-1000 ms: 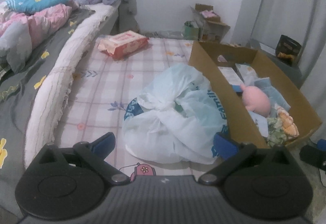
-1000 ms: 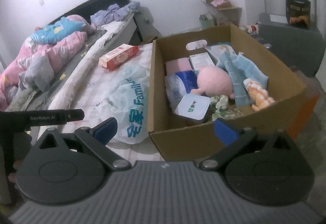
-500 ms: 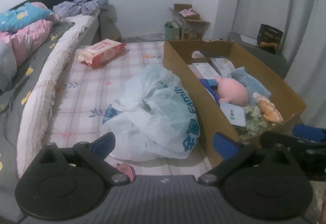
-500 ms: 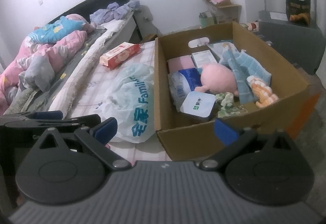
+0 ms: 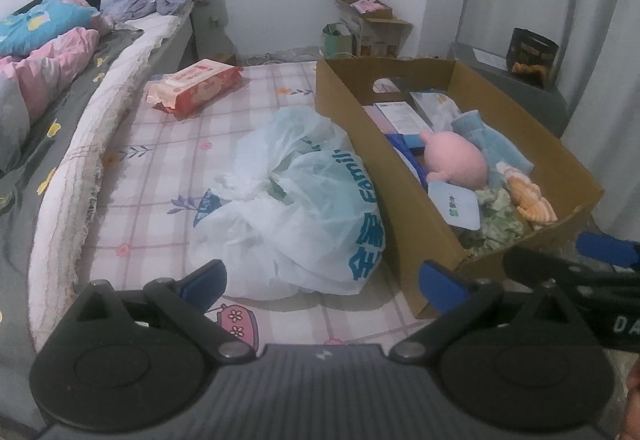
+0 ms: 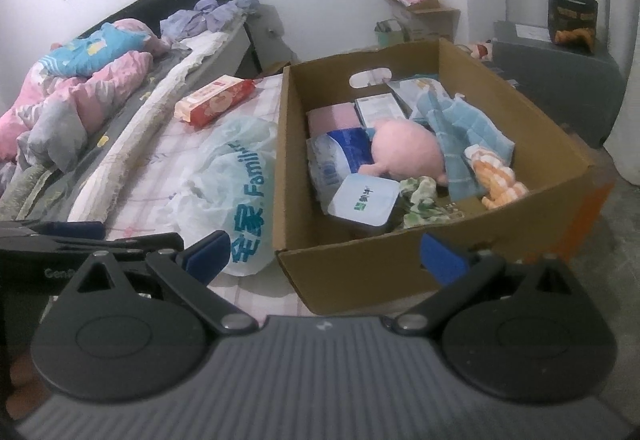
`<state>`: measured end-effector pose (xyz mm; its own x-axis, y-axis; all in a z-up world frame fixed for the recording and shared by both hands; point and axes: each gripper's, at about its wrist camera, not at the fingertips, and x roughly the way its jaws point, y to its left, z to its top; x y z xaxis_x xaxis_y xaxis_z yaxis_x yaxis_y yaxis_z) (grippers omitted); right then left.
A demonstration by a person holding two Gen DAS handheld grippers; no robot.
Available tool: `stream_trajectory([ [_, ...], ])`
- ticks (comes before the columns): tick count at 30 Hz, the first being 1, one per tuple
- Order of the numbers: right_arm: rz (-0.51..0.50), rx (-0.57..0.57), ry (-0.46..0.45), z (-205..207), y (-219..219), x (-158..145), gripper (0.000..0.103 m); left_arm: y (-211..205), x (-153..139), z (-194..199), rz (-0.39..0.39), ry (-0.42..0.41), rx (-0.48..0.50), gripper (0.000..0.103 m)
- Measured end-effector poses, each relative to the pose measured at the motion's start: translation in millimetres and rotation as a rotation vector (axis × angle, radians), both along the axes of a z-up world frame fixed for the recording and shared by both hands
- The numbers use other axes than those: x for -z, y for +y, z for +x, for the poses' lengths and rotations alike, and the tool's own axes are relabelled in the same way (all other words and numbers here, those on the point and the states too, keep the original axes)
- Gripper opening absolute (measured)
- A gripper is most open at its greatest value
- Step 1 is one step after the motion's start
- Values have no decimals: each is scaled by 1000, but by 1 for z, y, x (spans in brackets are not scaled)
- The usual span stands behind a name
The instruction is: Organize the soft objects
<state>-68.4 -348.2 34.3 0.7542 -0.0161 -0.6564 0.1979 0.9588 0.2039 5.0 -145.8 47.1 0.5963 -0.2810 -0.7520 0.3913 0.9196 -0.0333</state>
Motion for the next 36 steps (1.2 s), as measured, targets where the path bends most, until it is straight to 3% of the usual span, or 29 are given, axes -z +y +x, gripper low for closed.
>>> stream_trajectory([
  [9, 4, 9, 16, 2, -4, 5, 102, -5, 3, -5, 16, -14, -10, 102],
  [36, -11, 30, 76, 6, -14, 23, 102, -17, 23, 2, 41, 68, 4, 102],
])
